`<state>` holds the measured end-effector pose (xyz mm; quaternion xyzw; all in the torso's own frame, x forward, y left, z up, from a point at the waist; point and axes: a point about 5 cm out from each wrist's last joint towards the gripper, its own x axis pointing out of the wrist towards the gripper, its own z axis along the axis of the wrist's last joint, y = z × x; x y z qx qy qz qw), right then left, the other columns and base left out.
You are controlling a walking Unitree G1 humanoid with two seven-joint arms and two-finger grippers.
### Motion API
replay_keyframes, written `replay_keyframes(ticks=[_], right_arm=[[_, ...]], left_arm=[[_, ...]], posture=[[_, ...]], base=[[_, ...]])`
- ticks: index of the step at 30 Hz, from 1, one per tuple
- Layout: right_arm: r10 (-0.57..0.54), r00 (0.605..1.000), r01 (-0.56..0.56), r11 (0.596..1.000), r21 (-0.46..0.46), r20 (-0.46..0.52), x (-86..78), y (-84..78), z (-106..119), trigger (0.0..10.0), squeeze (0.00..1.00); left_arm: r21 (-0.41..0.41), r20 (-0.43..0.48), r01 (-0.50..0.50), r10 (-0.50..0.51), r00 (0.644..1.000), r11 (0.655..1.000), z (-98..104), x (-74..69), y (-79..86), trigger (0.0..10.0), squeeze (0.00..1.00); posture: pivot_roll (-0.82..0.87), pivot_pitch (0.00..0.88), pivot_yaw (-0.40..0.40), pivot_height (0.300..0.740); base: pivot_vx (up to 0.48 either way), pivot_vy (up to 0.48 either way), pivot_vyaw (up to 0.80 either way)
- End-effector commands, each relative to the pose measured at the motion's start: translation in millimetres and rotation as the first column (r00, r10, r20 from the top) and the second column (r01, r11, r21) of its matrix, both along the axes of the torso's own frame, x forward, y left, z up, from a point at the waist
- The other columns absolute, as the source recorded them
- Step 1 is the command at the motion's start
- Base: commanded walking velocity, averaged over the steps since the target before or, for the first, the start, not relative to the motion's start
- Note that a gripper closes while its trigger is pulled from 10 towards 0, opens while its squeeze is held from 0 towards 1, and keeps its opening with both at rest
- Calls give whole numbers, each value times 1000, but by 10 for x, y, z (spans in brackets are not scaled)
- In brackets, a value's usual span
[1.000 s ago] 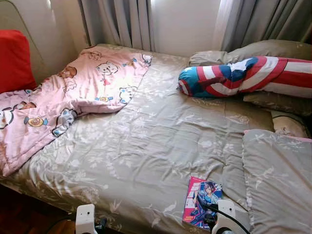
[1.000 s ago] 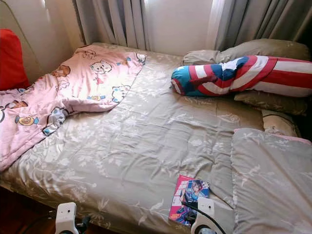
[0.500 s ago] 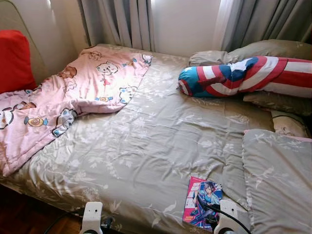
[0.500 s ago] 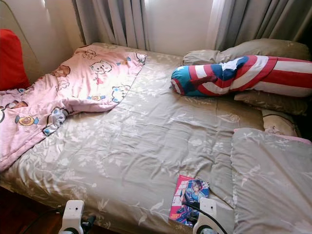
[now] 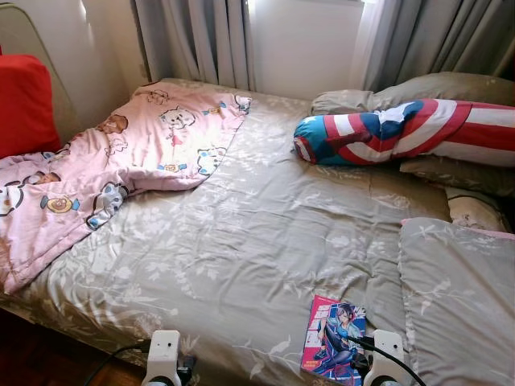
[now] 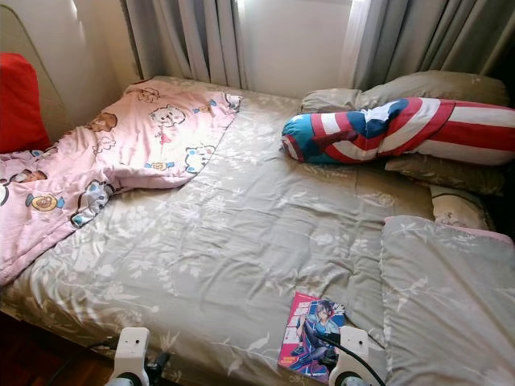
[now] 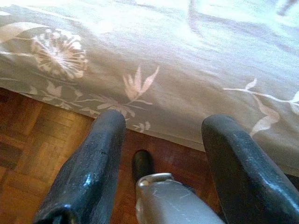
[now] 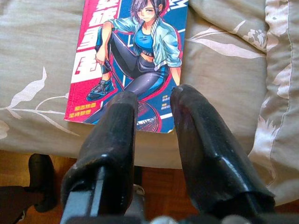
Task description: Clean up the room
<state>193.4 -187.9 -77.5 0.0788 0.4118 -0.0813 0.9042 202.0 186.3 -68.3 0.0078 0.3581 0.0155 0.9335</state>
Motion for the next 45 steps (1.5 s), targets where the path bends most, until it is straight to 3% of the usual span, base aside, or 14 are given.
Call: replay_keyframes(ticks=[1,15,45], right_arm=[[-7,1000,7,1000,5,-19,-47,-8,-25,10000,0],[-21,999,21,1000,23,-24,-54,75,-39,10000,0],[-23,999,24,999,38,-29,-65,130,-51,10000,0]], left_arm=[[11,-31,-19,19,999,1000,-33,-50,33,10000,0],[36,-44,-25,27,999,999,-35,-81,136,10000,0],[41,-46,-33,35,998,999,-33,-83,161,10000,0]], posture=[[58,5,-64,740],[72,55,-47,740],[80,71,-39,740]], base=[[0,0,0],[0,357,0],[0,430,0]])
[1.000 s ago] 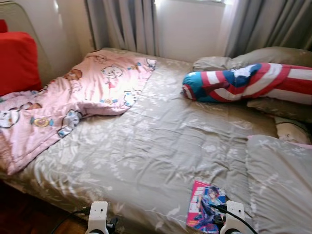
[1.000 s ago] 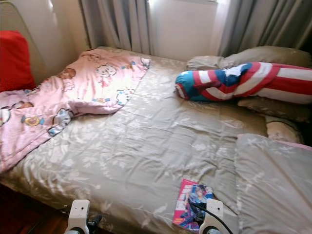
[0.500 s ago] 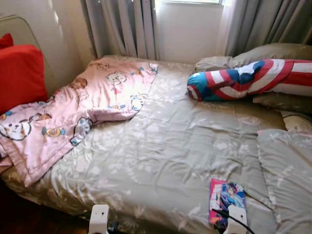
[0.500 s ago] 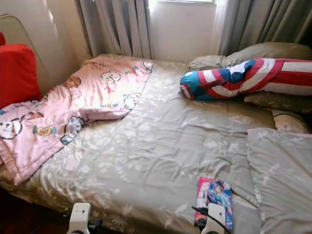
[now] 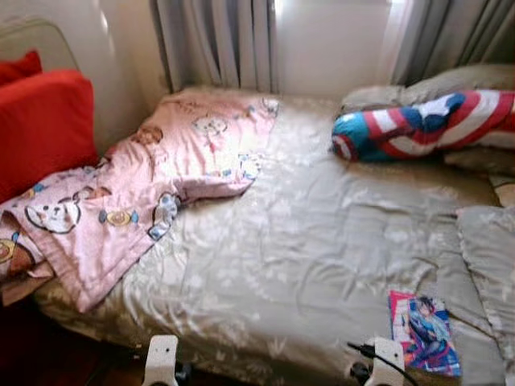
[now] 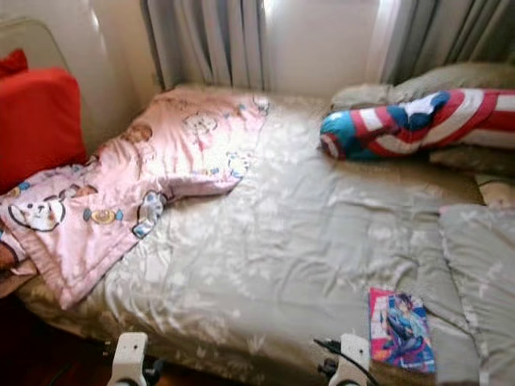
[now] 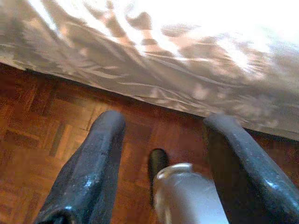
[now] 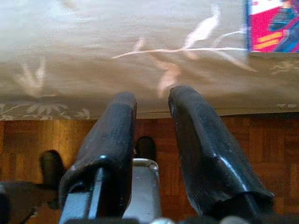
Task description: Clean up the room
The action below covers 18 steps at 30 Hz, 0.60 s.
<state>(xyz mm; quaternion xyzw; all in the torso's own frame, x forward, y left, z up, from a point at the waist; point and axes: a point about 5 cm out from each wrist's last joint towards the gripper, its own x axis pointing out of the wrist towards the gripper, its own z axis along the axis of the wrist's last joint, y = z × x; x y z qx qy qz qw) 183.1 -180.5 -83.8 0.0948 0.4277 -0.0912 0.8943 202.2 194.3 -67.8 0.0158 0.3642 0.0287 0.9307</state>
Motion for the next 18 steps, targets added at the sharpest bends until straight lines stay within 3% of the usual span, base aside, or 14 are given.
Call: replay_keyframes(ticks=[1,18], right_arm=[[5,1000,-5,1000,14,8,38,54,13,10000,0],[15,1000,-15,1000,10,7,30,47,10,10000,0]], left_arm=[[16,-32,-15,16,999,1000,-38,-83,80,10000,0],[13,-31,-21,21,999,1000,-45,-98,73,10000,0]], posture=[[81,71,-39,740],[87,57,-45,740]], base=[[0,382,0],[0,375,0]])
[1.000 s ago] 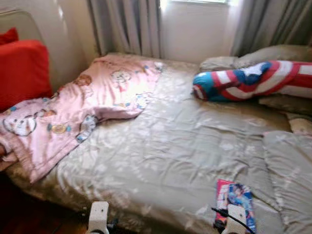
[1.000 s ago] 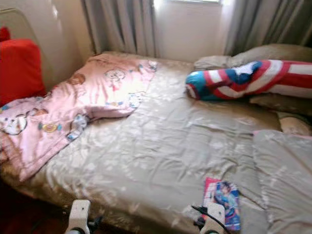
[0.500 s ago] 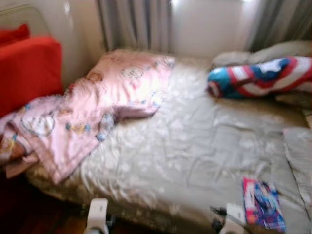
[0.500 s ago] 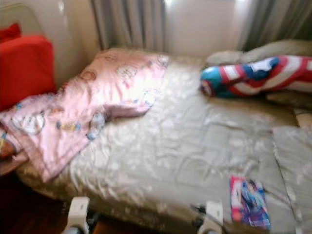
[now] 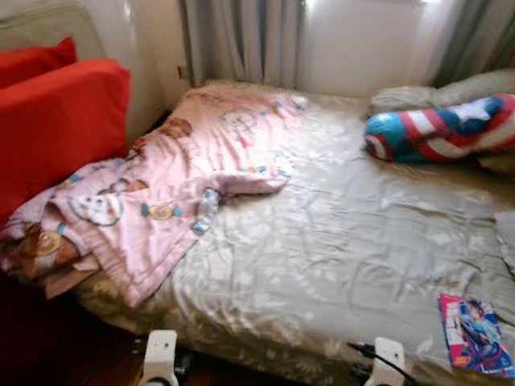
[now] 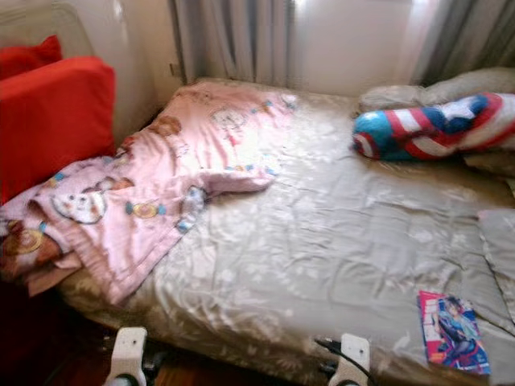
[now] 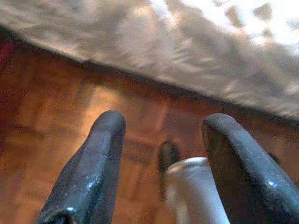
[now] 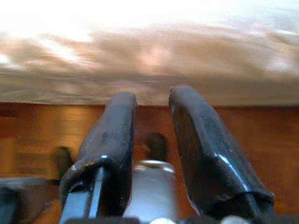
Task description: Clean up the room
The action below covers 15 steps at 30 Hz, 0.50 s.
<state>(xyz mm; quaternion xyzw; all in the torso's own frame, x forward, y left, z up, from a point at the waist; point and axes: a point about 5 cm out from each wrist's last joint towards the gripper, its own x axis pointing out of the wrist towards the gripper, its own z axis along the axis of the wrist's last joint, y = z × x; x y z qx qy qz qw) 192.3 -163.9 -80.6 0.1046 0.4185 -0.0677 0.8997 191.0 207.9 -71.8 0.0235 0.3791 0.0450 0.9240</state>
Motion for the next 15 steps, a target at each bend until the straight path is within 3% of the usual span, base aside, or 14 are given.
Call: replay_keyframes(ticks=[1,15], right_arm=[[-15,1000,15,1000,-25,-19,-61,-119,-22,10000,0],[-12,1000,12,1000,-21,-15,-47,-112,-16,10000,0]], left_arm=[[-12,1,4,-4,1000,1000,-5,13,-62,10000,0],[-12,3,-2,2,1000,1000,-5,13,-66,10000,0]], posture=[[87,57,-45,740],[93,64,-52,740]], base=[[0,371,0],[0,373,0]])
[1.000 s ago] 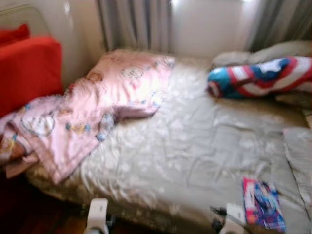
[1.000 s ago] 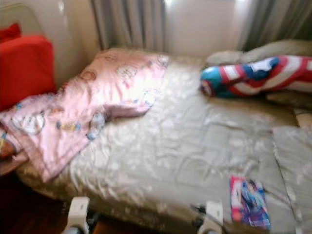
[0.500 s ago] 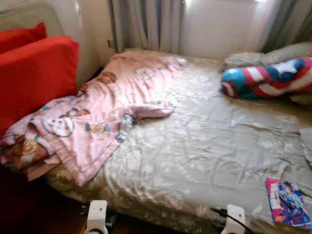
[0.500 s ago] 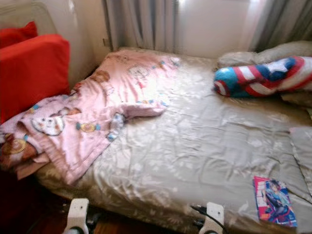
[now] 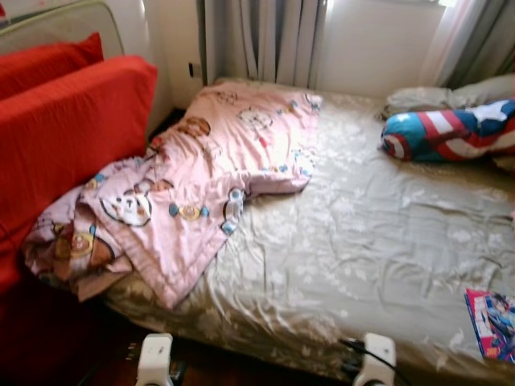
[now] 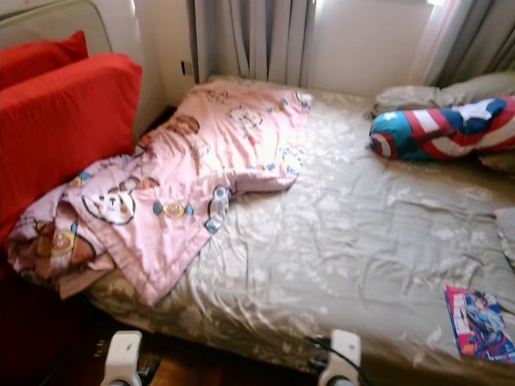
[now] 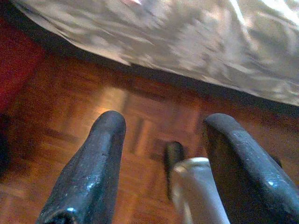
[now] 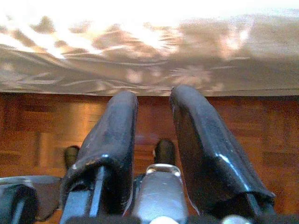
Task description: Clean up the room
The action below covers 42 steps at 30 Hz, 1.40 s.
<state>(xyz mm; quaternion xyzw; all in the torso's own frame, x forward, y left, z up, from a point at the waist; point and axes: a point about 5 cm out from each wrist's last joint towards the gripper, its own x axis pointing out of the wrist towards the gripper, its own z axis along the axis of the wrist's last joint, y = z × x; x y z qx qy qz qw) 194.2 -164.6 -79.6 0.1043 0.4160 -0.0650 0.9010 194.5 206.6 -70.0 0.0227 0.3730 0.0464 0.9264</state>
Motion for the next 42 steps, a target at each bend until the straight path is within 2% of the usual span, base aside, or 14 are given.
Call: replay_keyframes(ticks=[1,35,42], right_arm=[[-17,1000,16,1000,-22,-22,-67,-105,-26,10000,0],[-3,1000,3,1000,-15,-28,-82,-65,-38,10000,0],[4,1000,-4,1000,-18,-29,-79,-62,-37,10000,0]], left_arm=[[-12,-10,0,-1,1000,1000,-23,-22,-53,10000,0],[-6,-8,-7,7,1000,1000,-19,-22,-34,10000,0],[-7,-1,-10,10,1000,1000,-17,-23,-33,10000,0]], posture=[[93,64,-52,740],[102,70,-50,740],[106,66,-50,740]], base=[[0,375,0],[0,369,0],[0,0,0]])
